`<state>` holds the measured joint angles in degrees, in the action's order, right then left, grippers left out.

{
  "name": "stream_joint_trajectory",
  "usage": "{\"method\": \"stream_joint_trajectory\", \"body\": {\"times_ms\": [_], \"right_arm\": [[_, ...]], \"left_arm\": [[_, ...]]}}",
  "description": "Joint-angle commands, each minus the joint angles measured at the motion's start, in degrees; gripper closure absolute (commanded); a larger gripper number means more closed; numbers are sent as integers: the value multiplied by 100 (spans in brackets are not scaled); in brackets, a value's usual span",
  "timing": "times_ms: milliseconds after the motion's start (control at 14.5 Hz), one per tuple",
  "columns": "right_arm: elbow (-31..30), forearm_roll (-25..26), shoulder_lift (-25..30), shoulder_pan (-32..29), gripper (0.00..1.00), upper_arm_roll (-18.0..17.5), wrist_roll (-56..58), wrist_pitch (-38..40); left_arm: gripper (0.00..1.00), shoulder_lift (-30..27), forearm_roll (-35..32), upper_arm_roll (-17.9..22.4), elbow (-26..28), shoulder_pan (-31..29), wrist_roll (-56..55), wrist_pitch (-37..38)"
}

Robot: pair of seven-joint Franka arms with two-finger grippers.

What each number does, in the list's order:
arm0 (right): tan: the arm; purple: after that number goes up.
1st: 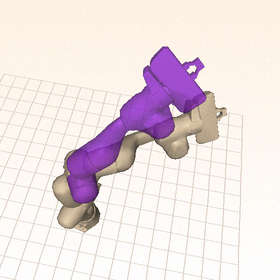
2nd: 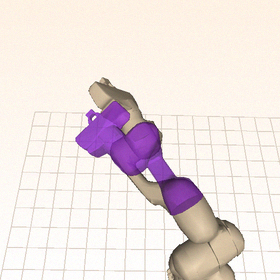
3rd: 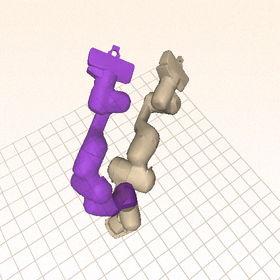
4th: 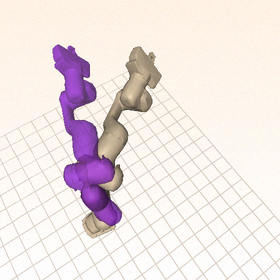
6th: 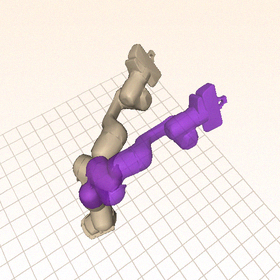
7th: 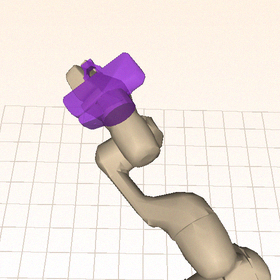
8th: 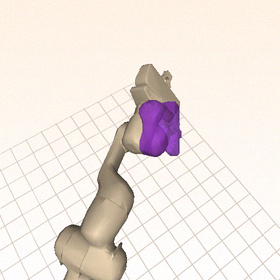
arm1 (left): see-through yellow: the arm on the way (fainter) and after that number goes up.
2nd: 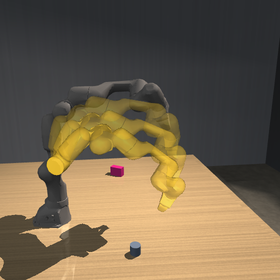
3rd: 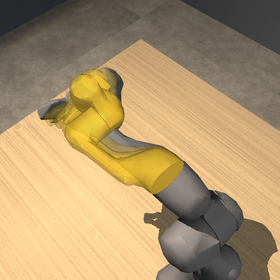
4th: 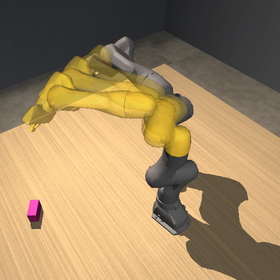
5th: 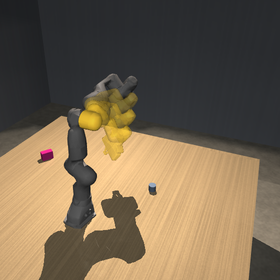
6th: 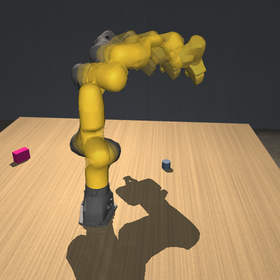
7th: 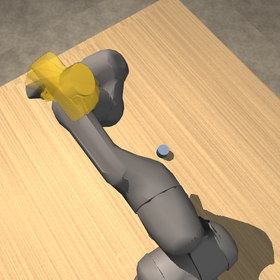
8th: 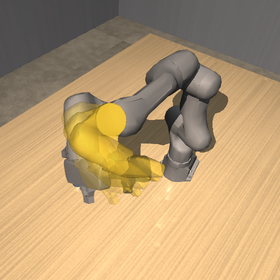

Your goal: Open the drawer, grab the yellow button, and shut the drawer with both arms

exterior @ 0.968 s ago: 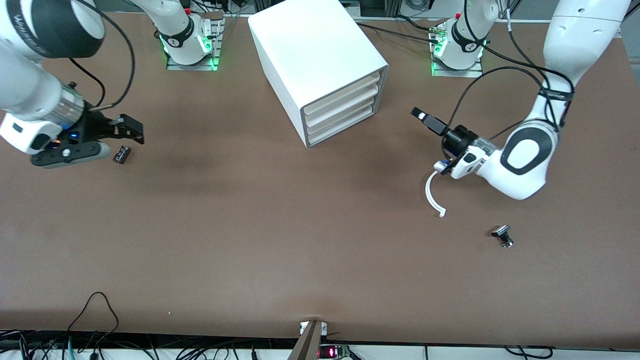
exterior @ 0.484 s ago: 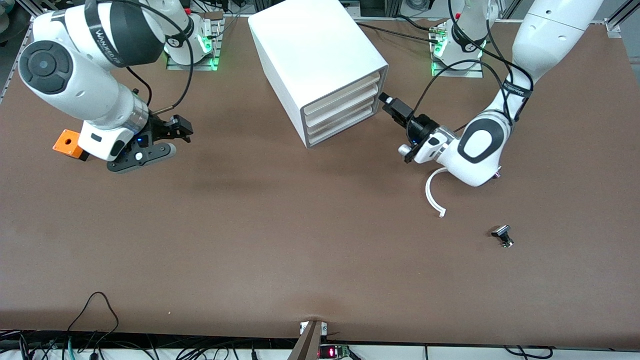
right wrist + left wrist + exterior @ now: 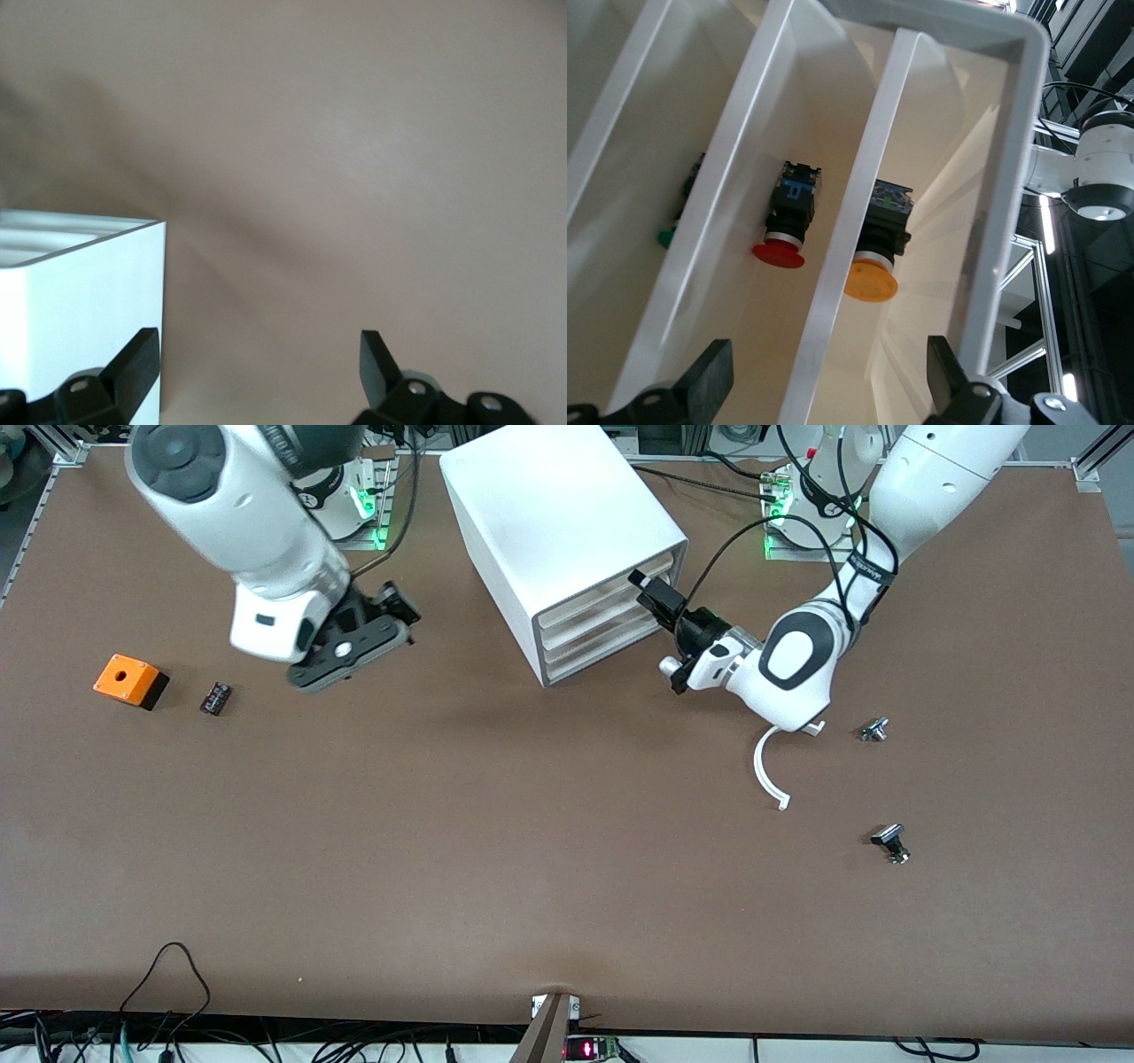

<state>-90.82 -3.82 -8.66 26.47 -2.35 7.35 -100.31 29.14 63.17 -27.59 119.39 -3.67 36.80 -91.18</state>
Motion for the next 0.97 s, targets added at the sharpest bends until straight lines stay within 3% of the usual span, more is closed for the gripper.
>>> {"method": "stream_joint_trajectory", "body": {"times_ms": [0, 69, 207, 277, 346, 415, 761, 899], "right_arm": [[143, -66, -126, 16, 0, 59, 1307, -15], [213, -75, -162, -10, 0, 68, 1800, -15], [275, -31, -267, 25, 0, 59, 2401, -24], [284, -5, -302, 33, 0, 51, 2498, -85], [284, 30, -311, 112, 0, 33, 2725, -129], [284, 30, -311, 191, 0, 24, 2910, -129], [319, 22, -469, 682, 0, 15, 3201, -340], [319, 231, -470, 1200, 0, 24, 2993, -401]], "left_arm": [[7, -136, 169, -45, 172, -29, 178, -101], [11, -136, 178, -63, 216, -20, 178, -110], [37, -136, 213, -115, 251, -20, 222, -119], [58, -136, 213, -107, 251, -20, 292, -119], [86, -136, 187, -107, 251, -20, 466, -128], [100, -136, 108, -107, 243, -20, 773, -197], [100, -127, -59, -2, 173, -64, 916, -320], [100, -171, -138, 304, 137, -99, 855, -461]]}}
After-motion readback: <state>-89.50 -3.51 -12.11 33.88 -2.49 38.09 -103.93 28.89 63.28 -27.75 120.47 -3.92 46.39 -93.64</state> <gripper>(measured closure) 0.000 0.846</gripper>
